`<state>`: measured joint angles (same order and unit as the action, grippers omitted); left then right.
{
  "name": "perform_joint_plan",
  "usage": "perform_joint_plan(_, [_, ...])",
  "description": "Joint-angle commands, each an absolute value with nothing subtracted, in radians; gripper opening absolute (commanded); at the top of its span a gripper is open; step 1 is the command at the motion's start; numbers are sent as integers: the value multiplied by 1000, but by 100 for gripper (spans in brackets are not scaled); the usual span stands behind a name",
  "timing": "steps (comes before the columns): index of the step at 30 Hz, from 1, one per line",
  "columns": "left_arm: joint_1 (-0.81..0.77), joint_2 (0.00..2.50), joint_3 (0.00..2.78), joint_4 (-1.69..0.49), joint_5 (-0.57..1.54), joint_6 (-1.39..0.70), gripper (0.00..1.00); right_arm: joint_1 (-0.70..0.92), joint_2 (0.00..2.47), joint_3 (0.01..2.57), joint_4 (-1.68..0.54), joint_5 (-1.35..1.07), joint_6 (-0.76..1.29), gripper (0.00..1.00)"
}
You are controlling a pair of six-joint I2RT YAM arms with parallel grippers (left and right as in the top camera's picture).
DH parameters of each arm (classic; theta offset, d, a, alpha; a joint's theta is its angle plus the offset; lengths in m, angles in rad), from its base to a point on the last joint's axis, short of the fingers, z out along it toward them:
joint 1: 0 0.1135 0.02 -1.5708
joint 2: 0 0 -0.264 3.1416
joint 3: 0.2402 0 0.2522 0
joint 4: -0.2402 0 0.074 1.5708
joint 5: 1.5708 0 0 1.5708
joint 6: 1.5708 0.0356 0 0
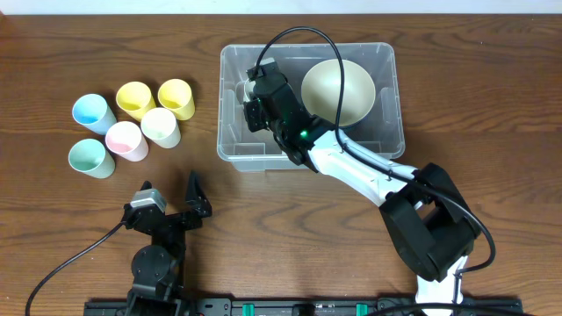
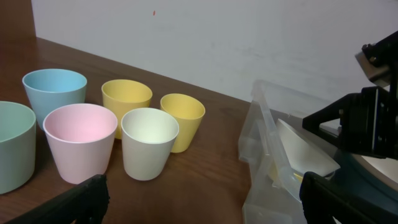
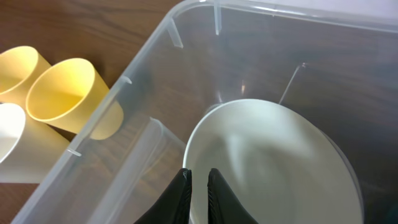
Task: Pack container
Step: 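Lower the white bowl onto the grey bowl stack and release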
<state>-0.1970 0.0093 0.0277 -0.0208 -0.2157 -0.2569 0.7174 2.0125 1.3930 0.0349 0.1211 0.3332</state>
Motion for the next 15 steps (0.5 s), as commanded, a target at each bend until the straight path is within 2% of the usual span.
perform_joint_plan(1, [-192,4,4,-51,-228,-241,98,732,2059,1412,34,135,347,12])
perform_joint_plan(15, [-192,4,4,-51,-228,-241,98,729,2093,1413,35,135,361,13])
